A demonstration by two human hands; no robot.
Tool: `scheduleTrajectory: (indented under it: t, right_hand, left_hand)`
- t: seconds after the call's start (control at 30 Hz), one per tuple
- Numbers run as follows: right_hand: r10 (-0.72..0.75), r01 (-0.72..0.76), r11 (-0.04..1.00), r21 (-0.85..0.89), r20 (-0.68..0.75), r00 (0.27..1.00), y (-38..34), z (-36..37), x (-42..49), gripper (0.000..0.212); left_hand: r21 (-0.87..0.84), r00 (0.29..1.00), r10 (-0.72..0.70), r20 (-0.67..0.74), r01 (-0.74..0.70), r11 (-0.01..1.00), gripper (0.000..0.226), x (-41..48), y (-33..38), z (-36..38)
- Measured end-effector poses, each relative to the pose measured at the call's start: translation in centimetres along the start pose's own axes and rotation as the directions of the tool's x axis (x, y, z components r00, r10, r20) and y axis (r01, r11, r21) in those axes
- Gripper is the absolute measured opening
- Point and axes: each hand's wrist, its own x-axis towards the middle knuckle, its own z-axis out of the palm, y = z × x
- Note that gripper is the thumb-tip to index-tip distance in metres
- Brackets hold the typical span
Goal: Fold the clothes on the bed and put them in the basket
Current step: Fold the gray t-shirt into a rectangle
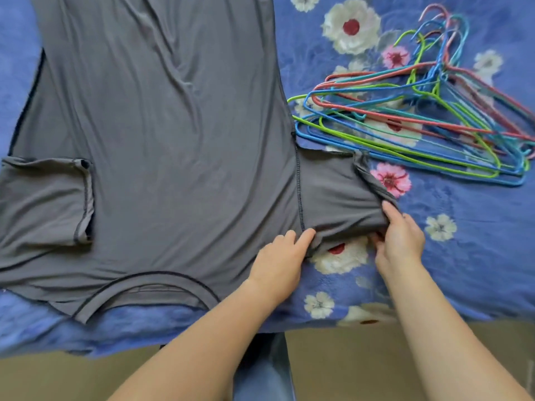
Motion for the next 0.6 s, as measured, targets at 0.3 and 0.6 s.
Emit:
scheduleTrajectory:
  t: [0.3,0.6]
  right_hand:
    - [0.185,-0.186,0.982,-0.012,0.172,0.967,-1.1,-2.9,0.7,0.019]
    - [-0.266,0.286,0.955,-0.083,0.197,0.944,-2.9,3.5,-7.5,0.029]
  left_hand:
    - [-0.332,0.955,0.045,0.293,0.058,0.942,0.062,0.6,0.3,-0.6]
    - [-0.849,0.771,-0.383,0.509,0.376,-0.371,0.033,1.7,-1.7,-4.0]
